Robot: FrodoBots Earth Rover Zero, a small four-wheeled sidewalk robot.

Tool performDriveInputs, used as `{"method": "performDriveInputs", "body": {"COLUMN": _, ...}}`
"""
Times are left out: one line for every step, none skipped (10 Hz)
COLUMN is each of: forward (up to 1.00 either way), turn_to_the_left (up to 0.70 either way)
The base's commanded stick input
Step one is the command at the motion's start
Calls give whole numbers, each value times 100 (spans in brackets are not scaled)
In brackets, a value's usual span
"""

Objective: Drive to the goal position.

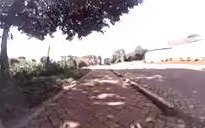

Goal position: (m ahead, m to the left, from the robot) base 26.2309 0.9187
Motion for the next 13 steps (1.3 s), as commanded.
{"method": "performDriveInputs", "body": {"forward": 100, "turn_to_the_left": 0}}
{"method": "performDriveInputs", "body": {"forward": 100, "turn_to_the_left": 0}}
{"method": "performDriveInputs", "body": {"forward": 100, "turn_to_the_left": 0}}
{"method": "performDriveInputs", "body": {"forward": 100, "turn_to_the_left": 0}}
{"method": "performDriveInputs", "body": {"forward": 100, "turn_to_the_left": 0}}
{"method": "performDriveInputs", "body": {"forward": 100, "turn_to_the_left": 0}}
{"method": "performDriveInputs", "body": {"forward": 100, "turn_to_the_left": 0}}
{"method": "performDriveInputs", "body": {"forward": 100, "turn_to_the_left": 0}}
{"method": "performDriveInputs", "body": {"forward": 100, "turn_to_the_left": 0}}
{"method": "performDriveInputs", "body": {"forward": 100, "turn_to_the_left": 0}}
{"method": "performDriveInputs", "body": {"forward": 100, "turn_to_the_left": -2}}
{"method": "performDriveInputs", "body": {"forward": 100, "turn_to_the_left": -11}}
{"method": "performDriveInputs", "body": {"forward": 100, "turn_to_the_left": -22}}
